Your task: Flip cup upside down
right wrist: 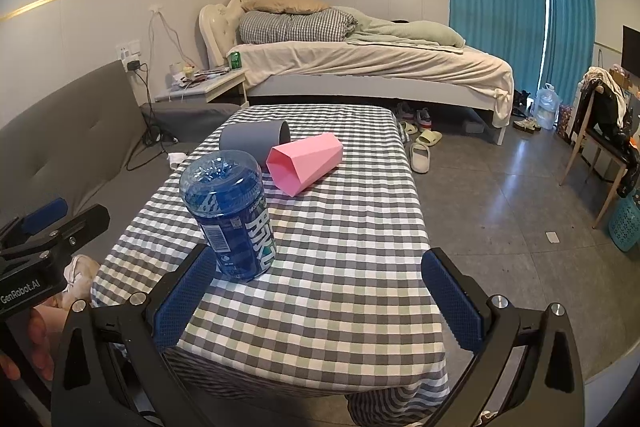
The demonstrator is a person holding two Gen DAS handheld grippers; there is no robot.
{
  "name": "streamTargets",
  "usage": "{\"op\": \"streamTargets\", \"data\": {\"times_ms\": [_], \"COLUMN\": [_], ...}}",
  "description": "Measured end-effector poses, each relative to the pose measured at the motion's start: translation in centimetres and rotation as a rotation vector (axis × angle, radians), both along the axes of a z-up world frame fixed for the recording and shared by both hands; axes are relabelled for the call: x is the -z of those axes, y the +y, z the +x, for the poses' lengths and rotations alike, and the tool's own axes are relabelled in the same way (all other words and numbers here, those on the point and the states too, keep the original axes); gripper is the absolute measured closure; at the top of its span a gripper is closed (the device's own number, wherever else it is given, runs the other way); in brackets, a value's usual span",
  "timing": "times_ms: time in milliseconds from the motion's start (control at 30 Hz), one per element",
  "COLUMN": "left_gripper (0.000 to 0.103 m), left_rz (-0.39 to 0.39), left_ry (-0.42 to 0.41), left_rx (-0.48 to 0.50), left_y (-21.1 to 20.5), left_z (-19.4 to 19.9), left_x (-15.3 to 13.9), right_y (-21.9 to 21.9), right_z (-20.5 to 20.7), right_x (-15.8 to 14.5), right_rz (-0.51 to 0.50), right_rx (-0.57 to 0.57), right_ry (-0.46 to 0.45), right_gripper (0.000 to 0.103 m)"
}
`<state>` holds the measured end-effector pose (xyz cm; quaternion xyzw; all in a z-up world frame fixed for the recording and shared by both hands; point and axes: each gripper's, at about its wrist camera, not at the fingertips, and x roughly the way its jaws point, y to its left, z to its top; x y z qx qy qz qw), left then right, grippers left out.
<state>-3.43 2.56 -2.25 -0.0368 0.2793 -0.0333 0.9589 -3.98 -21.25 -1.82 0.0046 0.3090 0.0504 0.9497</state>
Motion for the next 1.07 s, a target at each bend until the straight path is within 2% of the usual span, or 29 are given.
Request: {"op": "streamTargets", "data": {"times_ms": [500, 1067], "left_gripper": [0.004, 0.004], "left_rz": [-0.016, 0.001], "left_ry": [0.005, 0.000], "left_rx": [0.000, 0.001], "left_y": [-0.18, -0.09], "left_z": [-0.17, -0.16], "left_x": [0.18, 0.19], "right_y": [0.33, 0.43], "right_z": [0.11, 0.14], "right_x": [0.10, 0.22], "right_rz": [-0.008, -0.012], "right_rx": [-0.006, -0.007], "right_ry": [0.009, 0.009], "right_gripper": [0.000, 0.000]}}
